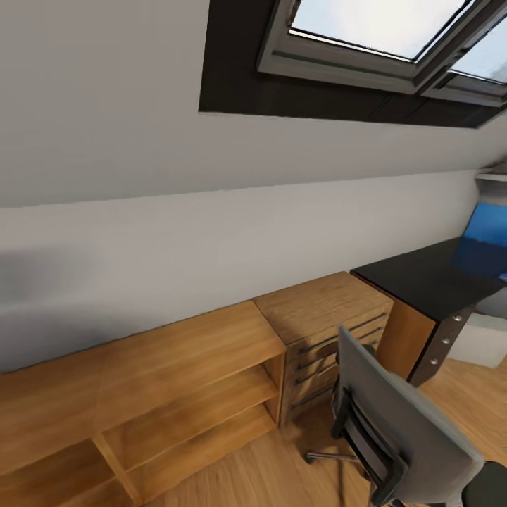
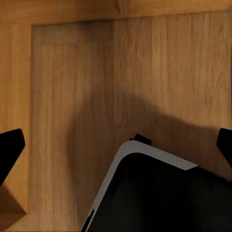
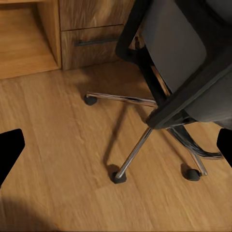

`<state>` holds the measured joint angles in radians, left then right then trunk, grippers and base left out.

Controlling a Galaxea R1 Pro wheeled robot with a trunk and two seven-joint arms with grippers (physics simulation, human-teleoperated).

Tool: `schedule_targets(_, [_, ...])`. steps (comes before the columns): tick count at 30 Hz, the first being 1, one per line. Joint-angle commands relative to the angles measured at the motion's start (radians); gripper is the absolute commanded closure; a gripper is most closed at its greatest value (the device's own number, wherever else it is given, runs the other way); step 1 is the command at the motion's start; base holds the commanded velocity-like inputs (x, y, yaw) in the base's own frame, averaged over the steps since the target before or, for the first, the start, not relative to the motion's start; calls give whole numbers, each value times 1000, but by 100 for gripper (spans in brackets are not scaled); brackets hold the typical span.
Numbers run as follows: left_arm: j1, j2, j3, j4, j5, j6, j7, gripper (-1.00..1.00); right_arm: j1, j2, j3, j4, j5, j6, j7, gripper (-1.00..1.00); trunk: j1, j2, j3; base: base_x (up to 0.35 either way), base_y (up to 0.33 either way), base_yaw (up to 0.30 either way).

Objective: In the bedroom, organize the workspace by keeping the computer under the desk, ensuring the monitor is on the desk, placing the keyboard on the desk next to the monitor, placing the mouse on the desk next to the keyboard, moving the folder from the swivel chair onto the desk next to the mouse, stacking the notebook on top of the folder with the pen on top of the notebook, and positioning the swivel chair next to the desk.

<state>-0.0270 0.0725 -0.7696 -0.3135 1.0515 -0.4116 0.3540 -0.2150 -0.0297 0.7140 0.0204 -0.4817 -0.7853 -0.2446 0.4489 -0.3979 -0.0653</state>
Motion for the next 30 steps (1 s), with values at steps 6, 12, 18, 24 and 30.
schedule_targets(6, [-1, 1, -8, -3, 6, -3, 8, -100, -1, 1, 9, 2, -2, -2, -5, -100, 1, -2, 2, 102, 83, -287])
schedule_targets(12, [-1, 1, -8, -3, 6, -3, 8, -100, -1, 1, 9, 2, -2, -2, -5, -100, 1, -2, 6, 21, 17, -287])
schedule_targets(18, [-1, 1, -8, -3, 6, -3, 8, -100, -1, 1, 9, 2, -2, -3, -5, -100, 1, -2, 10, 4, 3, -287])
schedule_targets(24, [-1, 1, -8, -3, 6, -3, 8, -100, -1, 1, 9, 2, -2, -3, -5, -100, 1, -2, 14, 1, 1, -287])
schedule_targets(30, [-1, 1, -8, -3, 6, -3, 8, -100, -1, 1, 10, 2, -2, -2, -5, -100, 1, -2, 18, 0, 0, -287])
